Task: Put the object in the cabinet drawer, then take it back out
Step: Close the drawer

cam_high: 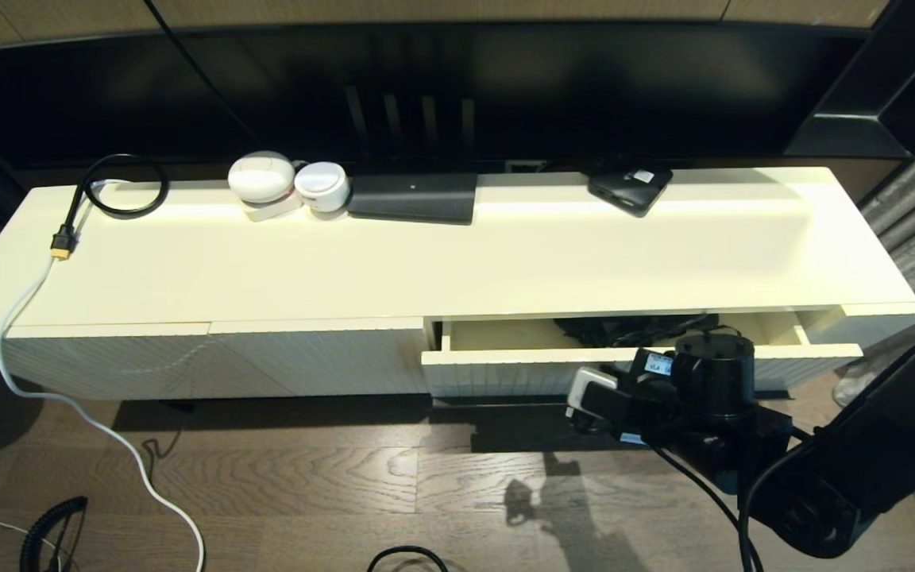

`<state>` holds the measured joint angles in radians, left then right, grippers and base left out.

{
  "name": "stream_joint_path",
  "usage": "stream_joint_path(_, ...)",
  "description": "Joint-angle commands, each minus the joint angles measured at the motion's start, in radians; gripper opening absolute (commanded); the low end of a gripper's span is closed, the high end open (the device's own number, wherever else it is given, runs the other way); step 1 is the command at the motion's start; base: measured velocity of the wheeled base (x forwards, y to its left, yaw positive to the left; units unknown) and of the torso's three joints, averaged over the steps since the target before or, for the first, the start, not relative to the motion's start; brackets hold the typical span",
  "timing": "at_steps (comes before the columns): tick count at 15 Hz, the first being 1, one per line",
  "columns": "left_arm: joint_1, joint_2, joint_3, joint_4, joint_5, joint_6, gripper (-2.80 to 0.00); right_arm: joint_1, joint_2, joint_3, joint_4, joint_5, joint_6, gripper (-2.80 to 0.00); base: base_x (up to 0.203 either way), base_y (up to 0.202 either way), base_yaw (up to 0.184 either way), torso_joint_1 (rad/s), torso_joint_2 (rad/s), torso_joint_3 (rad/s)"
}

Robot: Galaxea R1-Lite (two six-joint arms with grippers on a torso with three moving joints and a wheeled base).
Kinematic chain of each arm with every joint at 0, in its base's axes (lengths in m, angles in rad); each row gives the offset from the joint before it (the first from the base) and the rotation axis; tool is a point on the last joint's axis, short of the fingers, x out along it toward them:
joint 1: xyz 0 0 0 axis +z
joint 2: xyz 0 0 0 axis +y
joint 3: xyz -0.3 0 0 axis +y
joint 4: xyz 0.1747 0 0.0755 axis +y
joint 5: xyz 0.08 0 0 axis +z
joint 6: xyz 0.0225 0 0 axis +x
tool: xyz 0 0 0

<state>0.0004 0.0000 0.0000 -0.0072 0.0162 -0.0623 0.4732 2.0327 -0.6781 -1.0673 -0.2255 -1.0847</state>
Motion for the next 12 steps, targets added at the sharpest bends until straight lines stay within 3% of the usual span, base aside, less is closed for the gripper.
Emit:
stream_joint_path(1,0.001,0.000,0.000,0.000,0.001,-0.001,-2.80,-0.001,0.026,-0.038,-0.008,-0.001,-0.006,-2.80,0.000,0.000,0.000,0.000,0.00,0.000)
stream_joint_path(12,0.000,0.000,0.000,0.000,0.001,-0.001,-2.80,-0.016,0.116,-0.200,-0.010,-0.033,-0.003,-2.80,0.000,0.000,0.000,0.000,0.00,0.000)
